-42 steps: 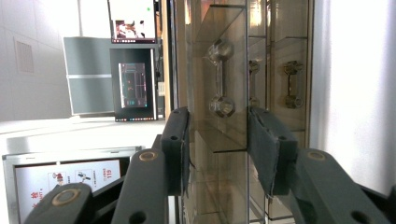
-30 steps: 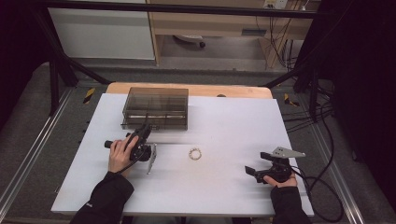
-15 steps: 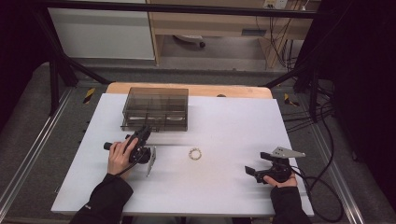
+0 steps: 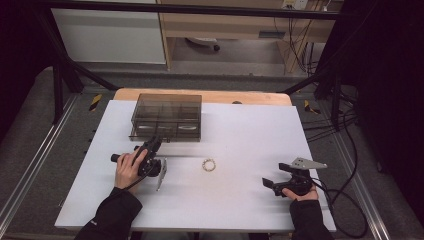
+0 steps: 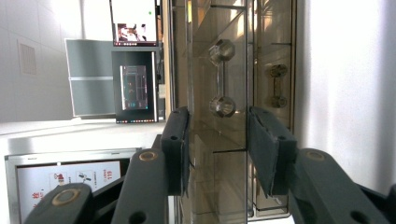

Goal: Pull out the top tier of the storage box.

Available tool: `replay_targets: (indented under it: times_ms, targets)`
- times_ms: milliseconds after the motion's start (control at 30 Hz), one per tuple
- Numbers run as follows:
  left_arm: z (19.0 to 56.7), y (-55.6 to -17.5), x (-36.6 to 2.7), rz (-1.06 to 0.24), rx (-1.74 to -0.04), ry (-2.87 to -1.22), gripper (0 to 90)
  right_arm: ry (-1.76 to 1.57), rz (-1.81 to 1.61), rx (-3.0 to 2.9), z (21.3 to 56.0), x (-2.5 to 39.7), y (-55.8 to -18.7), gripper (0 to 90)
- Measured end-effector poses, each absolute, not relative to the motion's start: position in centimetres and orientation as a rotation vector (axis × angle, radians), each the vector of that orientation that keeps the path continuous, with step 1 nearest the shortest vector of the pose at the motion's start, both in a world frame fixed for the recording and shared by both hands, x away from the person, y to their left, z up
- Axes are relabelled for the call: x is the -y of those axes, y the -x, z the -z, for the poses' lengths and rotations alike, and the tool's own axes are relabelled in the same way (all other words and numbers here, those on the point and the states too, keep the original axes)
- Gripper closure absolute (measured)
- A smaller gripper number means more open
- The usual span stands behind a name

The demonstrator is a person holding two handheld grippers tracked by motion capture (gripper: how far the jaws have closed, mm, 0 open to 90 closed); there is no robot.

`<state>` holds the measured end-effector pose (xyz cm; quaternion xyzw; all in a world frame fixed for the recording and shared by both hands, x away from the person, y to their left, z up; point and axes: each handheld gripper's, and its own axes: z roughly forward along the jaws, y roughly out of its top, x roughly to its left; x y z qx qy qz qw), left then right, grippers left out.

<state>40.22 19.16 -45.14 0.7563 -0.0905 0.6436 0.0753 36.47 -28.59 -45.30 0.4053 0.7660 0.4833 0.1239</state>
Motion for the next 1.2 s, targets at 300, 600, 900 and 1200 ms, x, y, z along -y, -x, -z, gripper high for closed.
replay_targets:
  times_ms: [300, 600, 900, 1200]
  targets:
    - [45.2, -40.1, -19.2, -1.933, 0.265, -2.270, 60.2, -1.181, -1.409, -2.234, 45.3, 28.6, -36.5, 0.8]
    - [45.2, -40.0, -19.2, -1.931, 0.255, -2.265, 60.3, -1.178, -1.408, -2.235, 45.3, 28.6, -36.5, 0.9]
    - [44.9, -40.0, -19.1, -1.856, 0.209, -2.298, 53.3, -1.179, -1.408, -2.234, 45.3, 28.6, -36.5, 0.8]
    - [43.9, -39.6, -19.0, -1.784, 0.114, -2.311, 43.5, -1.180, -1.403, -2.238, 45.3, 28.6, -36.4, 0.8]
